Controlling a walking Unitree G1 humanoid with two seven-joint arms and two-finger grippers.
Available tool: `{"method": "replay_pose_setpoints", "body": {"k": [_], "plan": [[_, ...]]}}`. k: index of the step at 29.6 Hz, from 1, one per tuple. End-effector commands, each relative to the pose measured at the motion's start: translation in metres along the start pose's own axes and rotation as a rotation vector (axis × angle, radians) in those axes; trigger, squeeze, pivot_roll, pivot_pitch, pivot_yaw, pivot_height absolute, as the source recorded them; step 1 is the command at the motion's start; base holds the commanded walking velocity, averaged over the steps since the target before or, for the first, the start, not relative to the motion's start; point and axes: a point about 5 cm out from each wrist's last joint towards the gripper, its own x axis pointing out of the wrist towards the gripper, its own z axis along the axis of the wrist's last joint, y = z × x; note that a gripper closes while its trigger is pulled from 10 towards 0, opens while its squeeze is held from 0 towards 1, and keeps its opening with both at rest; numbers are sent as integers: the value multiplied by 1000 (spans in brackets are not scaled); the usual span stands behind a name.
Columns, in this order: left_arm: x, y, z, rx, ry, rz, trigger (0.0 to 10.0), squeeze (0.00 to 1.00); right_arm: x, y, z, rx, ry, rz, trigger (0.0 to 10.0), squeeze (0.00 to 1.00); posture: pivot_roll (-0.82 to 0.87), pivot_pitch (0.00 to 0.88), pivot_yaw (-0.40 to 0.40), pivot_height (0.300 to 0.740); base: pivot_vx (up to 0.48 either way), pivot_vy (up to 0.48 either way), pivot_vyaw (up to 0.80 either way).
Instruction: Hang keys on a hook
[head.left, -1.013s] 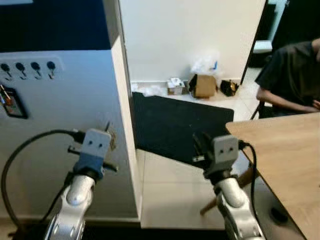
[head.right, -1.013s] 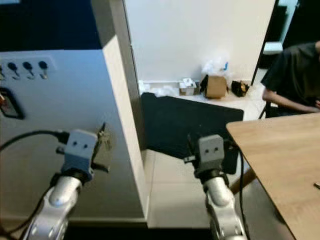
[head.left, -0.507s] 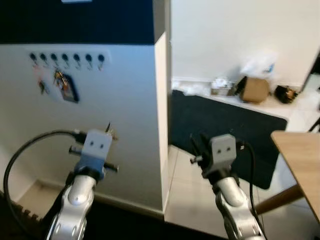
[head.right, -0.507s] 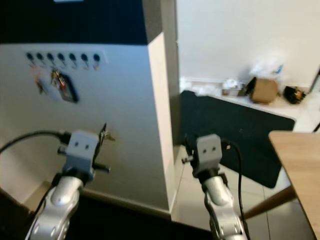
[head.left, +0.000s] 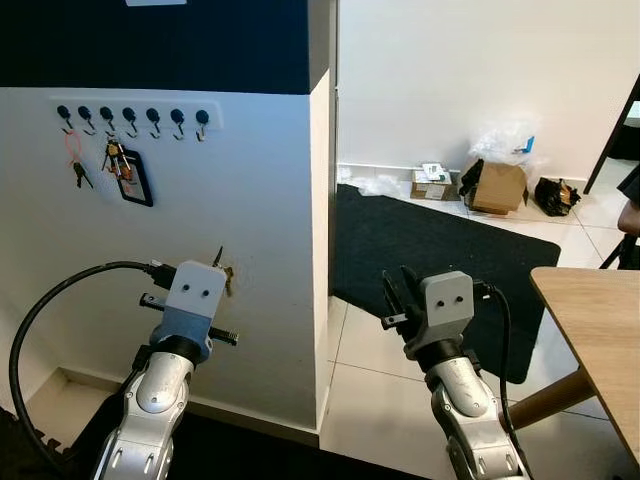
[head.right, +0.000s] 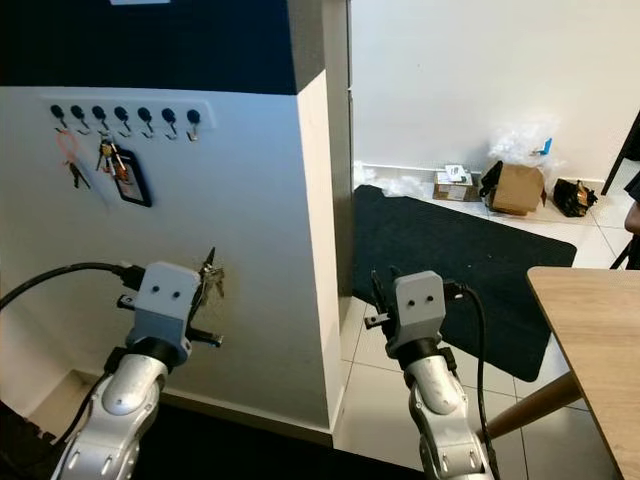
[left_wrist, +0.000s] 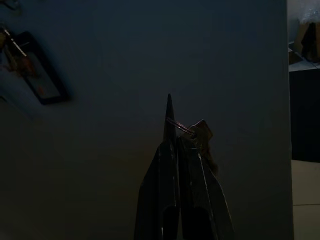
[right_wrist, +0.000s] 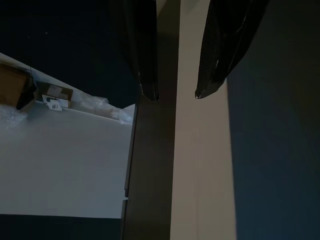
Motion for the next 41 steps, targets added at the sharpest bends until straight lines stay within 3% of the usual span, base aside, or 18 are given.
{"method": "replay_pose_setpoints", "body": {"k": [1, 41], "plan": [[-1, 0, -6, -5, 27, 3, 10000, 0, -4, 1, -5, 25, 13, -6, 10000, 0, 104, 120, 70, 740, 0, 480, 0], [-1, -1, -7, 8, 27, -5, 10000, 0, -6, 0, -5, 36, 14, -8, 10000, 0, 101, 134, 74, 740, 0, 433, 0]]}}
